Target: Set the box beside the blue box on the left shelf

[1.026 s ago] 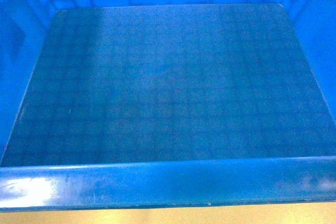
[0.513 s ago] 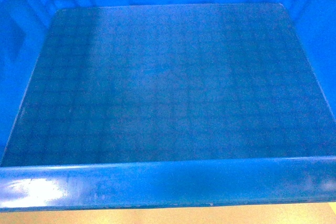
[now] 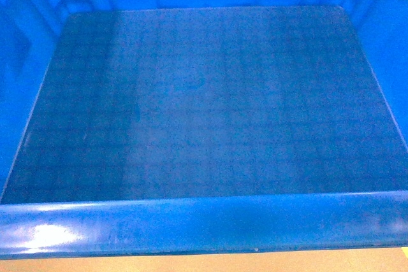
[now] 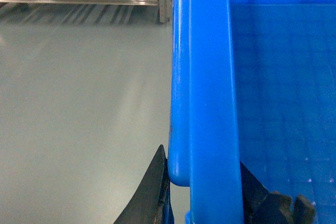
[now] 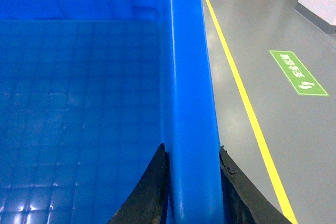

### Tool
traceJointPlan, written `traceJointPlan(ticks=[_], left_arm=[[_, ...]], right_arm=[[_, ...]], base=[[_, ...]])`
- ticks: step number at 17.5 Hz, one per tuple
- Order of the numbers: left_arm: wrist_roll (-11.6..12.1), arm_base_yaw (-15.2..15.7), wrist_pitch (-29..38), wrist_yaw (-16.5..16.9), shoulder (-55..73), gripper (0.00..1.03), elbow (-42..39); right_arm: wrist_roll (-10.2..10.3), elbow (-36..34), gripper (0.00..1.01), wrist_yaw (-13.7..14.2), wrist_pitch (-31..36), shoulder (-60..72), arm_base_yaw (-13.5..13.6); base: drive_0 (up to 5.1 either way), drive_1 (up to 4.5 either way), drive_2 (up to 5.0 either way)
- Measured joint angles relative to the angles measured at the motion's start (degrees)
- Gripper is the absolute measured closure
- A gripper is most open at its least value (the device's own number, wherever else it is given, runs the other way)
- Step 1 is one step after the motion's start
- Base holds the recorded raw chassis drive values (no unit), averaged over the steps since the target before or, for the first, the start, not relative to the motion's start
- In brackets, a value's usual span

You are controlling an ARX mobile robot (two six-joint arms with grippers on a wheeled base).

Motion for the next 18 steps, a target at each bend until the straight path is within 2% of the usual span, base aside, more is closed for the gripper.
traceJointPlan(ticks=[18], left_arm=[[0.0,0.0,0.3,0.0,0.0,0.85,0.0]], right_arm=[[0.0,0.0,0.84,0.0,0.3,0.0,0.0]], base=[[0.1,4.38,-4.2]])
